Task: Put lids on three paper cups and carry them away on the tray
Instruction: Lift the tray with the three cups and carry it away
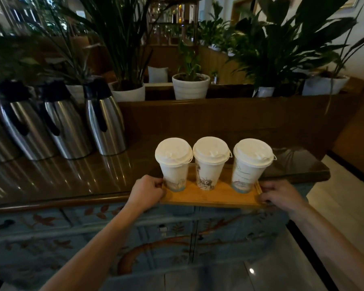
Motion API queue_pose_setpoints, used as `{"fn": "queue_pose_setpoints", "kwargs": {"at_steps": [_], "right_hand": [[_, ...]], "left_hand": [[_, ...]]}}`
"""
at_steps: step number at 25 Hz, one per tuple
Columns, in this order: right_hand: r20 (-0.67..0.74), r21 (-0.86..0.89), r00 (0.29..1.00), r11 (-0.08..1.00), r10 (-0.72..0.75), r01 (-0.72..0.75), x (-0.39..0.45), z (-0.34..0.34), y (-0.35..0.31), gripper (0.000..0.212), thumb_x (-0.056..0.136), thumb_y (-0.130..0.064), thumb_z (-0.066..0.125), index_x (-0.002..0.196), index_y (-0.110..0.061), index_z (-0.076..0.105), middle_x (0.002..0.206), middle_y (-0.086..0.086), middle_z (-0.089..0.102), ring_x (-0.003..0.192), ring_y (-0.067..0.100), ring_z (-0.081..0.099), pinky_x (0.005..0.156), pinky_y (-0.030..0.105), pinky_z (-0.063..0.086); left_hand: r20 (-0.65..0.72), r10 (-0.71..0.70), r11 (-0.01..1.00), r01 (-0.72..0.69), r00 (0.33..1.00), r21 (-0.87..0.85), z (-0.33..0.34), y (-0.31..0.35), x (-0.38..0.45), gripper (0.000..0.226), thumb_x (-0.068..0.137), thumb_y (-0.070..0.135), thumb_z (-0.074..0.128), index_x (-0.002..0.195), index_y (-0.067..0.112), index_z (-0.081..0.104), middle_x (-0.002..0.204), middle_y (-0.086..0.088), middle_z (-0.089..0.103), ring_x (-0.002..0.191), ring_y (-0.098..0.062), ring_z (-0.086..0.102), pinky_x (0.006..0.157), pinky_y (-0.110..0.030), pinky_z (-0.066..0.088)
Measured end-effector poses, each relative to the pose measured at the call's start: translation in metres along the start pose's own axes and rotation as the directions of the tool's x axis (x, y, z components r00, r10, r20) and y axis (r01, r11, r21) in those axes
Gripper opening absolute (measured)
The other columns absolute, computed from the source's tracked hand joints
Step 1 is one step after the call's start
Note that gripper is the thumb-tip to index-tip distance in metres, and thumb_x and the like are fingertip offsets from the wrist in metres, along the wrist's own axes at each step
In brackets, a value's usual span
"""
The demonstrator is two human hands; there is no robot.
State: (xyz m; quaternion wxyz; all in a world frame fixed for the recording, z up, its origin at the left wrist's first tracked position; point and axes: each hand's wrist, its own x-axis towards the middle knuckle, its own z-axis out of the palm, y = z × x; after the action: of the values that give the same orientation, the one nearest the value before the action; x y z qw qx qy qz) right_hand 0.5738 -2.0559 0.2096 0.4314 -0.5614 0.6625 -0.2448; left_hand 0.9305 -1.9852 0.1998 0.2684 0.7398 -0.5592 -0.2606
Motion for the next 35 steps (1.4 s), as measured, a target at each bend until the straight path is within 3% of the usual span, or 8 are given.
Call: {"fn": "queue_pose_setpoints", "kwargs": {"at_steps": [7, 10, 14, 20, 24, 28, 31, 35], "right_hand": [[-0.002, 0.042, 0.999, 0.998, 0.044, -0.044, 0.047, 0.016, -0.031, 0.046, 0.082, 0.005, 0.071, 0.124, -0.015, 0.068, 0.092, 0.006, 0.070, 0.084, 0.027, 0.070, 0.060, 0.037, 0.062], [0.008, 0.074, 0.996, 0.993, 0.091, -0.091, 0.067, 0.024, -0.041, 0.045, 0.084, 0.007, 0.070, 0.121, -0.018, 0.067, 0.100, 0.012, 0.068, 0.096, 0.040, 0.070, 0.074, 0.051, 0.063], [0.021, 0.055, 0.995, 0.994, 0.098, -0.099, 0.094, 0.032, -0.049, 0.037, 0.084, 0.005, 0.070, 0.116, -0.014, 0.070, 0.095, 0.006, 0.068, 0.096, 0.030, 0.066, 0.066, 0.037, 0.060], [0.062, 0.026, 0.993, 0.995, 0.097, -0.099, 0.142, 0.033, -0.061, 0.040, 0.087, 0.002, 0.068, 0.122, -0.017, 0.066, 0.101, 0.001, 0.061, 0.096, 0.021, 0.059, 0.058, 0.029, 0.050], [0.092, -0.001, 0.994, 0.998, 0.057, -0.057, 0.176, 0.032, -0.060, 0.032, 0.083, 0.007, 0.067, 0.099, -0.019, 0.073, 0.096, 0.001, 0.065, 0.091, 0.021, 0.061, 0.066, 0.034, 0.056], [0.133, -0.062, 0.991, 0.998, 0.023, -0.015, 0.205, 0.029, -0.067, 0.034, 0.083, 0.006, 0.067, 0.085, -0.028, 0.069, 0.097, -0.001, 0.065, 0.091, 0.019, 0.062, 0.068, 0.032, 0.055], [0.170, -0.091, 0.985, 0.996, 0.003, 0.012, 0.223, 0.027, -0.072, 0.038, 0.083, 0.005, 0.067, 0.081, -0.032, 0.066, 0.096, -0.002, 0.065, 0.089, 0.016, 0.062, 0.063, 0.027, 0.052], [0.205, -0.118, 0.979, 0.992, -0.017, 0.042, 0.245, 0.025, -0.078, 0.032, 0.083, 0.007, 0.067, 0.083, -0.025, 0.068, 0.092, 0.000, 0.066, 0.086, 0.015, 0.063, 0.066, 0.028, 0.053]], "left_hand": [[0.036, -0.007, 1.000, 0.008, 0.999, -0.022, -0.018, -0.002, 0.063, 0.021, 0.087, 0.009, 0.062, 0.089, 0.023, 0.077, 0.076, -0.006, 0.075, 0.075, -0.024, 0.073, 0.071, -0.043, 0.064], [0.056, -0.054, 0.998, 0.056, 0.997, -0.038, -0.018, -0.006, 0.083, 0.023, 0.087, 0.007, 0.061, 0.084, 0.026, 0.073, 0.079, -0.008, 0.074, 0.080, -0.028, 0.073, 0.075, -0.047, 0.063], [0.070, -0.092, 0.994, 0.096, 0.993, -0.051, -0.015, -0.013, 0.111, 0.025, 0.088, 0.008, 0.061, 0.106, 0.020, 0.073, 0.078, -0.005, 0.072, 0.077, -0.024, 0.073, 0.072, -0.038, 0.063], [0.051, -0.098, 0.995, 0.098, 0.994, -0.013, -0.003, -0.014, 0.148, 0.018, 0.090, 0.010, 0.061, 0.087, 0.025, 0.070, 0.091, -0.011, 0.074, 0.085, -0.028, 0.073, 0.076, -0.044, 0.063], [0.012, -0.130, 0.992, 0.130, 0.992, -0.003, 0.005, -0.014, 0.172, 0.013, 0.090, 0.010, 0.062, 0.090, 0.015, 0.073, 0.086, -0.011, 0.074, 0.079, -0.026, 0.073, 0.066, -0.037, 0.062], [0.001, -0.160, 0.987, 0.160, 0.987, -0.006, 0.012, -0.008, 0.188, 0.013, 0.089, 0.012, 0.066, 0.091, 0.023, 0.072, 0.082, -0.004, 0.074, 0.072, -0.017, 0.071, 0.053, -0.020, 0.055], [-0.016, -0.191, 0.981, 0.191, 0.981, 0.010, 0.016, -0.003, 0.197, 0.016, 0.089, 0.007, 0.063, 0.087, 0.021, 0.071, 0.082, -0.006, 0.074, 0.075, -0.022, 0.072, 0.057, -0.028, 0.059], [-0.061, -0.209, 0.976, 0.212, 0.976, 0.043, 0.019, 0.002, 0.209, 0.015, 0.088, 0.006, 0.061, 0.092, 0.011, 0.074, 0.084, -0.007, 0.073, 0.073, -0.020, 0.069, 0.065, -0.036, 0.061]]}}
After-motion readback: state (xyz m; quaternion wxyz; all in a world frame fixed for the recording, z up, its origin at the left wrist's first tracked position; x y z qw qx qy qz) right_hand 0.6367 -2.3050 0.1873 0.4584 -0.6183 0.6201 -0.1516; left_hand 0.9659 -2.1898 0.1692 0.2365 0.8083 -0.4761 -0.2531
